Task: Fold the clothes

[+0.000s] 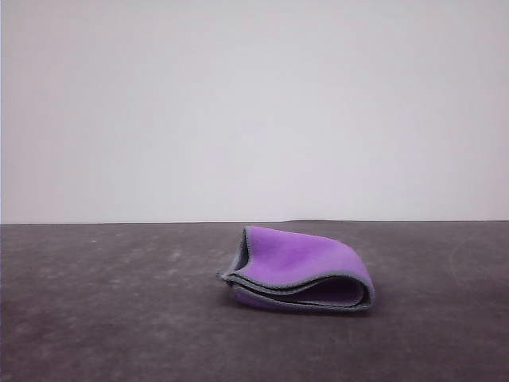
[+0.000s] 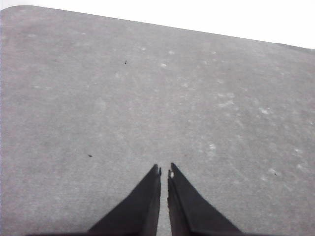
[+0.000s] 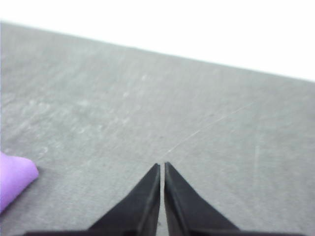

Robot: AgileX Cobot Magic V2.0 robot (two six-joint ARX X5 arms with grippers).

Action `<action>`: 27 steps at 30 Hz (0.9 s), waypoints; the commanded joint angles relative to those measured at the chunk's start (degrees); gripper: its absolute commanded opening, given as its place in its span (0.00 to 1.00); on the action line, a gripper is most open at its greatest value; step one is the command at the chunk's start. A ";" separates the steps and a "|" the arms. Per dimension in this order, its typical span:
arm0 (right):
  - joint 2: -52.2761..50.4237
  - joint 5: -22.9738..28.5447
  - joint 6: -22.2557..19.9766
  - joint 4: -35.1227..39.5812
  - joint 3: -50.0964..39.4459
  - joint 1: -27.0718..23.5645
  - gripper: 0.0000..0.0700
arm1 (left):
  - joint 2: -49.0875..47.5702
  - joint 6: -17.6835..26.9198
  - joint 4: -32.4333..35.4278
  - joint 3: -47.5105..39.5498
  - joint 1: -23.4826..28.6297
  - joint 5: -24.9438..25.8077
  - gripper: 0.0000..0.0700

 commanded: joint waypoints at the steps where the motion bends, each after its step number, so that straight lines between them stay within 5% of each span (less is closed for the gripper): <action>1: -3.97 0.27 -0.64 0.70 -2.15 -0.39 0.01 | -0.04 -0.22 -0.69 -1.05 -0.04 0.31 0.02; 11: -12.38 0.27 -0.62 -2.21 -9.80 -2.82 0.01 | -0.04 -0.22 -0.68 -1.05 -0.04 0.31 0.02; 27: -15.70 3.20 1.70 -6.39 -10.01 -3.99 0.01 | -0.04 -0.22 -0.69 -1.05 -0.03 0.31 0.02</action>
